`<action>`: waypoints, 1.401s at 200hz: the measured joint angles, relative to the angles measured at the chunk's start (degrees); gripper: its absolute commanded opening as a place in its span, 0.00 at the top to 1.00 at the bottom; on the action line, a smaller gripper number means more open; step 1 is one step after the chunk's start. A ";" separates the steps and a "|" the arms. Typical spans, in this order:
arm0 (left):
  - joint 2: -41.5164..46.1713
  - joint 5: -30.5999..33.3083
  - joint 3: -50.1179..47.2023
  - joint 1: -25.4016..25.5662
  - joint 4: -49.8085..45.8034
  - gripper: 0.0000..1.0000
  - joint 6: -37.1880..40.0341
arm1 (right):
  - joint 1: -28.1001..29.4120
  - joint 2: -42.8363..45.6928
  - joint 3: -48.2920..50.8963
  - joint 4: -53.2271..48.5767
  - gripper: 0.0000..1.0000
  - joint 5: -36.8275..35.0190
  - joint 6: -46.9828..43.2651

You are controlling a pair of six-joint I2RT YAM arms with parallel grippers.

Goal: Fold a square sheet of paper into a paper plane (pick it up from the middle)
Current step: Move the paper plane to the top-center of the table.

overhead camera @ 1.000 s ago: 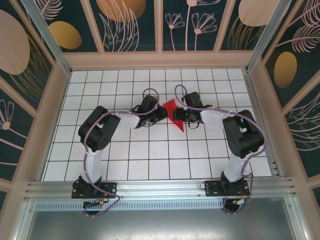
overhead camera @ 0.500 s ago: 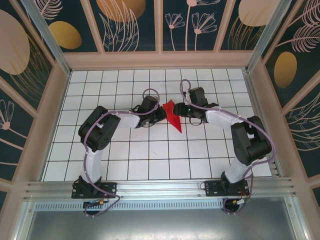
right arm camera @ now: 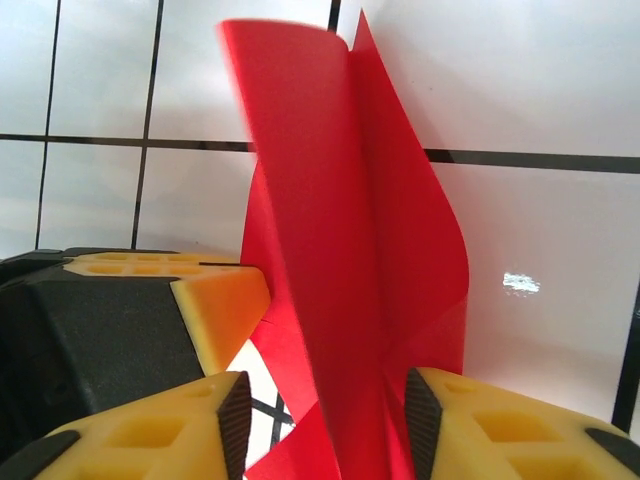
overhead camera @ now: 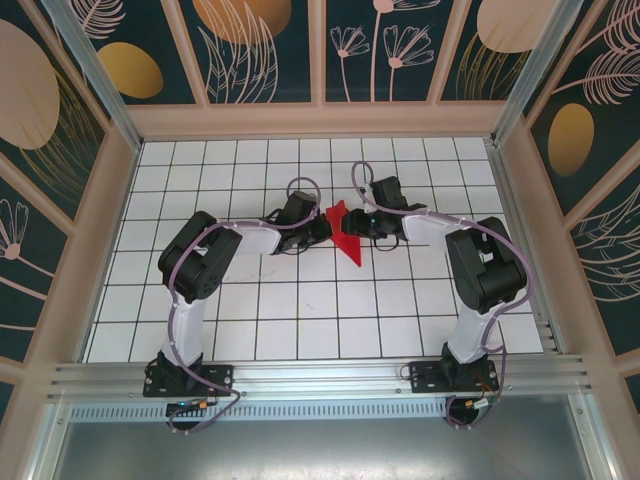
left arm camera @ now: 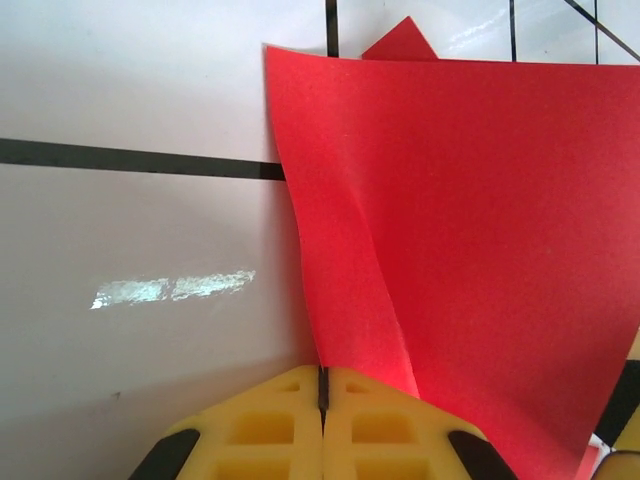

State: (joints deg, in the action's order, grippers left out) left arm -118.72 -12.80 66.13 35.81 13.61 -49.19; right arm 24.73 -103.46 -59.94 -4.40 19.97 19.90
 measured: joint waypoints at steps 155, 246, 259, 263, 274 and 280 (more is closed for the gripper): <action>-0.17 -0.02 0.31 0.00 -0.37 0.91 0.33 | 1.31 0.59 0.94 -0.63 0.48 -4.07 0.09; -0.17 -0.02 0.31 0.00 -0.35 0.90 0.33 | 3.67 3.72 5.38 -0.68 0.45 -2.97 0.63; -0.17 -0.02 0.31 0.00 -0.37 0.90 0.33 | 4.22 3.72 5.38 -0.66 0.43 -3.26 0.79; -0.17 -0.02 0.31 0.00 -0.37 0.90 0.31 | 4.37 3.72 5.38 -0.68 0.43 -3.45 0.85; -0.17 -0.02 0.31 0.00 -0.35 0.90 0.33 | 4.72 3.72 5.35 -0.68 0.43 -3.91 0.79; -0.17 -0.02 0.31 0.00 -0.35 0.89 0.33 | 4.92 3.72 5.35 -0.68 0.43 -4.28 0.79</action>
State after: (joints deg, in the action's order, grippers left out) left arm -118.89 -12.82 66.43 35.81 13.26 -48.86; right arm 29.65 -99.74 -54.59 -5.08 15.68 20.69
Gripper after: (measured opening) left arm 0.103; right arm 0.568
